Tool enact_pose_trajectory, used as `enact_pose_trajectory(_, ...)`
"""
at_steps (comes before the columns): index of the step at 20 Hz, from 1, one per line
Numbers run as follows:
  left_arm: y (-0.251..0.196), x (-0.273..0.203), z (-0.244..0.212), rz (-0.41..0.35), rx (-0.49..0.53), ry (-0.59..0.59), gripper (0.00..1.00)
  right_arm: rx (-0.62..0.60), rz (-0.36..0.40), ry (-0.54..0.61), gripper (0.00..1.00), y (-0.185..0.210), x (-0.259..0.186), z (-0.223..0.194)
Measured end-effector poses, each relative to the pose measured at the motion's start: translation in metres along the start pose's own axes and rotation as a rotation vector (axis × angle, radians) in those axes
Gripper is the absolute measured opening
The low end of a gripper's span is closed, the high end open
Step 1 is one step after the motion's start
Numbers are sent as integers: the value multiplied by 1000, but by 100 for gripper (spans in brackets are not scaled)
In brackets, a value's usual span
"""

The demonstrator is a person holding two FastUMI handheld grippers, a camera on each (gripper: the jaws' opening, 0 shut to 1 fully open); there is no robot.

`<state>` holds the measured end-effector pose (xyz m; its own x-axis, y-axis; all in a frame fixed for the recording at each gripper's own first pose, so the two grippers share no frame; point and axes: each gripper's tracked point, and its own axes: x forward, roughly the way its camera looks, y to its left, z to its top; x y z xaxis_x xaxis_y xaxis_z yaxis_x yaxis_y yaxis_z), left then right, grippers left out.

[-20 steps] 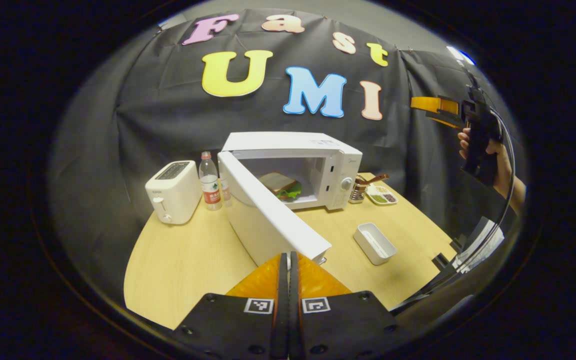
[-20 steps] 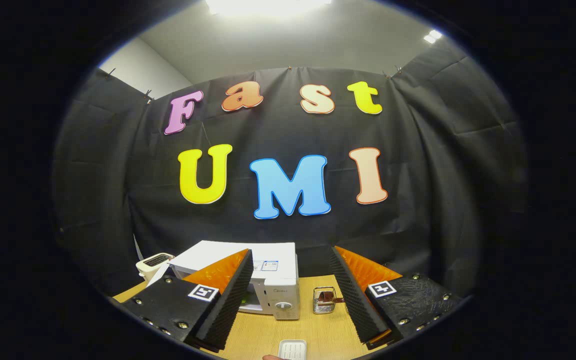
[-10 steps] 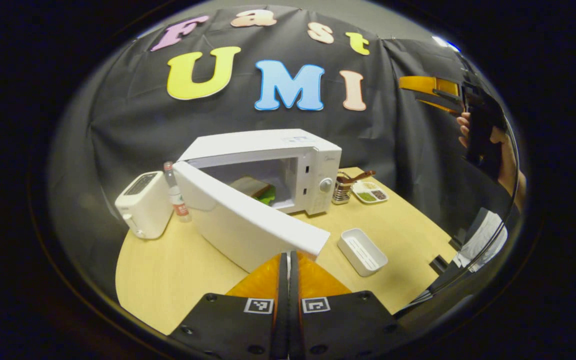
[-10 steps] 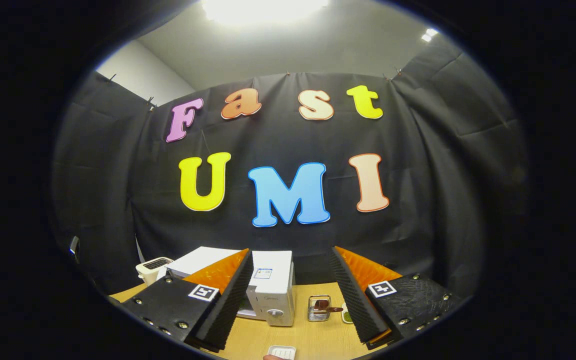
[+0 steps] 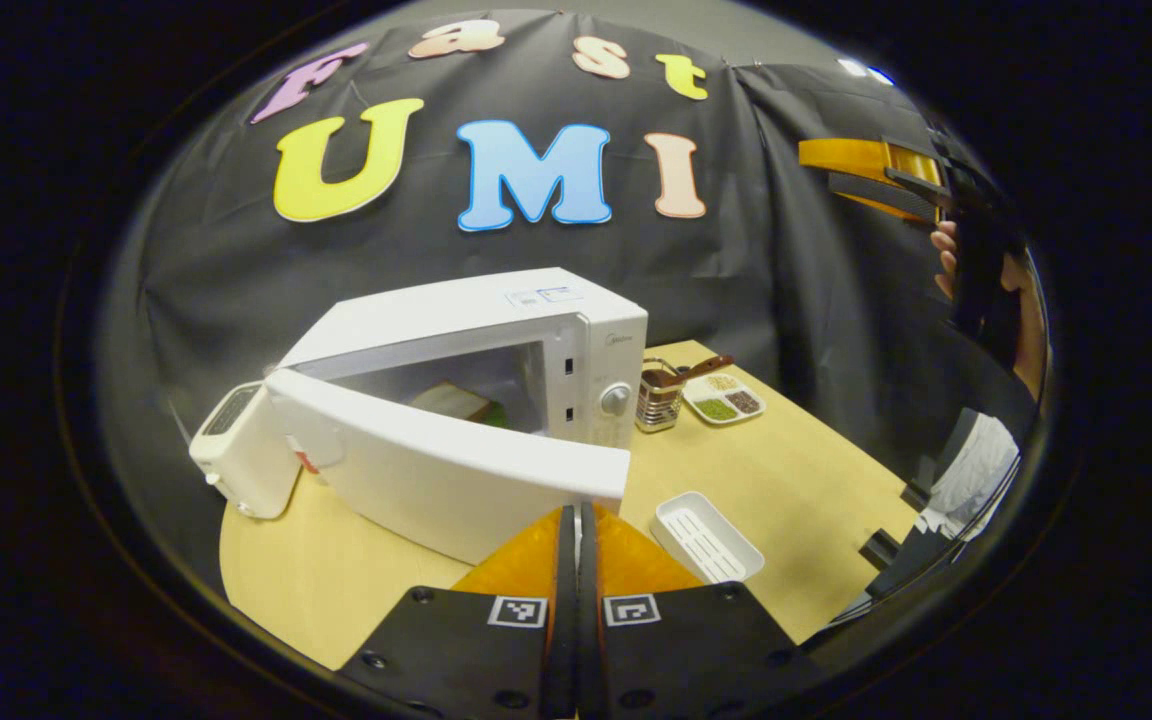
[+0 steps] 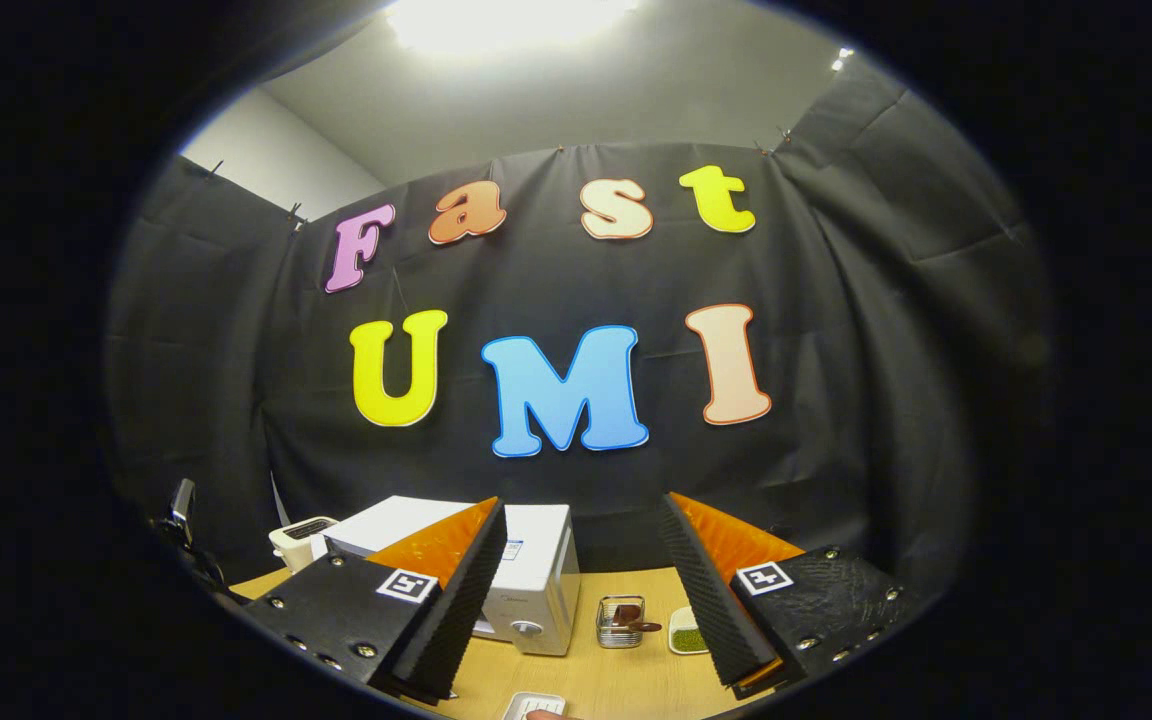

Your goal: Open the microwave oven with the left hand, put the food in, and close the microwave oven.

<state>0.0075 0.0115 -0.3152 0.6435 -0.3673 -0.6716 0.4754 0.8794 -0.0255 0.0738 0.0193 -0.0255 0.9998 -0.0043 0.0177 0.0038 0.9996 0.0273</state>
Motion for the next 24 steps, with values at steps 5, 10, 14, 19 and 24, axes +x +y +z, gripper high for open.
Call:
enact_pose_trajectory(5,-7,31,17,-2,10,-14,7,5,1,9,93,-15,-5,-4)
enact_pose_trajectory(10,-8,65,36,6,-47,-31,7,23,-20,26,93,-33,-5,-9)
enact_pose_trajectory(14,-9,90,52,-1,-140,-54,7,44,-38,41,93,-52,-7,-19)
enact_pose_trajectory(19,-6,115,66,8,-142,-65,7,37,-35,66,93,-64,-6,-27)
enact_pose_trajectory(24,-2,134,77,33,-164,-71,6,38,-35,74,93,-73,4,-30)
